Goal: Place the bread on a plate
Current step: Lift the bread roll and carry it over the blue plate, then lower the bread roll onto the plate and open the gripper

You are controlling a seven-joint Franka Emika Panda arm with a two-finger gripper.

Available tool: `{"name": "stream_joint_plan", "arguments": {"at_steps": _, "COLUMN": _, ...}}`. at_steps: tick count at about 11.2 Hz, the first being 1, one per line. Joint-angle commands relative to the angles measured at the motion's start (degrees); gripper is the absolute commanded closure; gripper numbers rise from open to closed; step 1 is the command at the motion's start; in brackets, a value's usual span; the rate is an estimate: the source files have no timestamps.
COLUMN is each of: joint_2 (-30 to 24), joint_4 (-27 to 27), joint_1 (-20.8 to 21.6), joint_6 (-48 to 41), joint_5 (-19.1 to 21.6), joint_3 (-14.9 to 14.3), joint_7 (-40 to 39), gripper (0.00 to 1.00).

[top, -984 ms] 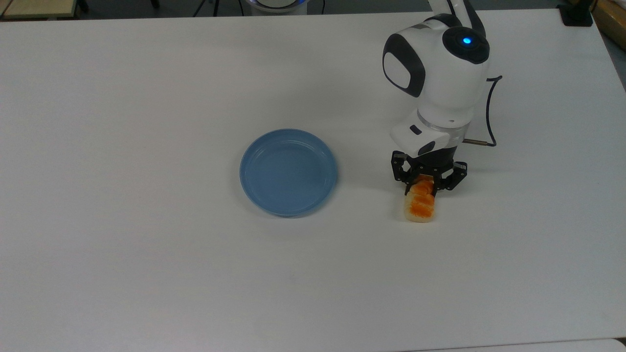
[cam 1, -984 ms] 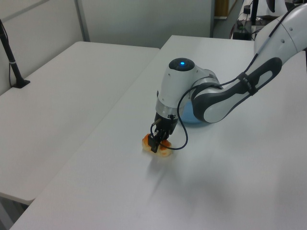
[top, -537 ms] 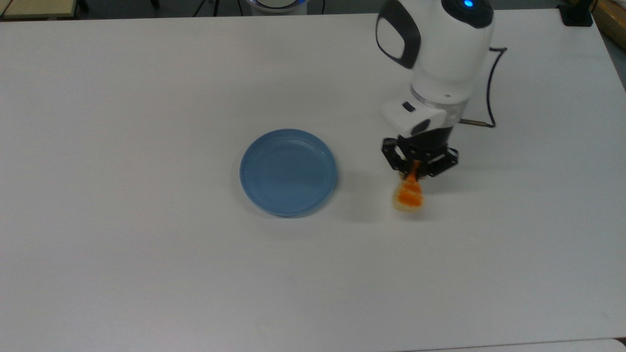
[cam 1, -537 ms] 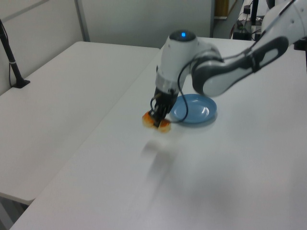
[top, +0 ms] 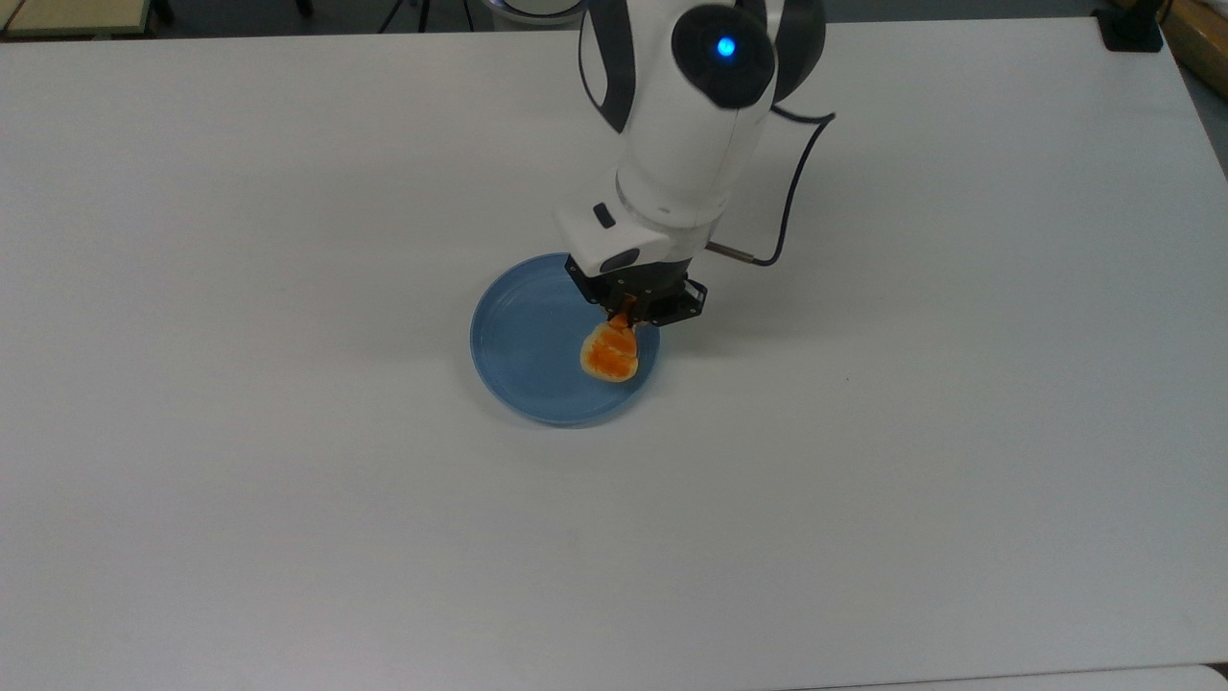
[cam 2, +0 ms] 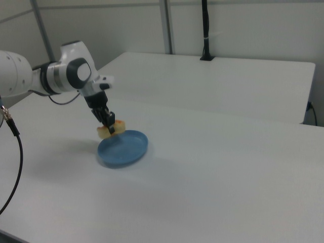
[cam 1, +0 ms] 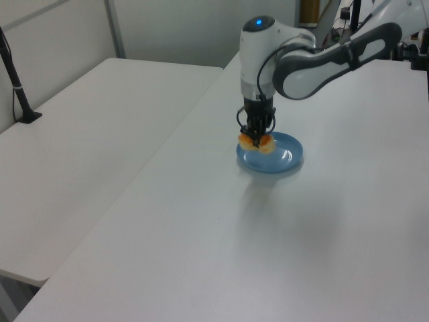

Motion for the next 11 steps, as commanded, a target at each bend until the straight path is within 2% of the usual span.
{"name": "stream_joint_plan", "arguments": {"at_steps": 1, "joint_2": -0.14, "joint_4": -5.25, "joint_1": -0.58, "joint_6": 2.72, "joint_5": 0.08, "joint_3": -0.47, "joint_7": -0.49, "gripper": 0.86}}
{"name": "stream_joint_plan", "arguments": {"at_steps": 2, "joint_2": -0.14, "joint_4": -5.96, "joint_1": -0.94, "joint_6": 2.9, "joint_5": 0.34, "joint_3": -0.47, "joint_7": -0.58, "gripper": 0.81}}
{"name": "stream_joint_plan", "arguments": {"at_steps": 3, "joint_2": -0.14, "joint_4": -6.4, "joint_1": -1.2, "joint_6": 2.99, "joint_5": 0.26, "joint_3": -0.65, "joint_7": -0.66, "gripper": 0.46}}
{"name": "stream_joint_plan", "arguments": {"at_steps": 4, "joint_2": -0.14, "joint_4": -6.49, "joint_1": -1.21, "joint_6": 2.91, "joint_5": 0.26, "joint_3": -1.09, "joint_7": -0.49, "gripper": 0.0}}
{"name": "stream_joint_plan", "arguments": {"at_steps": 6, "joint_2": -1.53, "joint_4": -6.05, "joint_1": -1.21, "joint_6": 2.03, "joint_5": 0.34, "joint_3": -2.23, "joint_7": -0.49, "gripper": 0.0}}
{"name": "stream_joint_plan", "arguments": {"at_steps": 7, "joint_2": -4.07, "joint_4": -5.96, "joint_1": -1.73, "joint_6": 0.98, "joint_5": 0.43, "joint_3": -2.67, "joint_7": -1.53, "gripper": 0.0}}
{"name": "stream_joint_plan", "arguments": {"at_steps": 9, "joint_2": -10.48, "joint_4": -5.96, "joint_1": -4.1, "joint_6": -4.01, "joint_5": 2.26, "joint_3": -2.58, "joint_7": -8.71, "gripper": 0.0}}
{"name": "stream_joint_plan", "arguments": {"at_steps": 11, "joint_2": -16.2, "joint_4": -5.96, "joint_1": -9.27, "joint_6": -8.59, "joint_5": 3.94, "joint_3": -1.71, "joint_7": -15.48, "gripper": 0.0}}
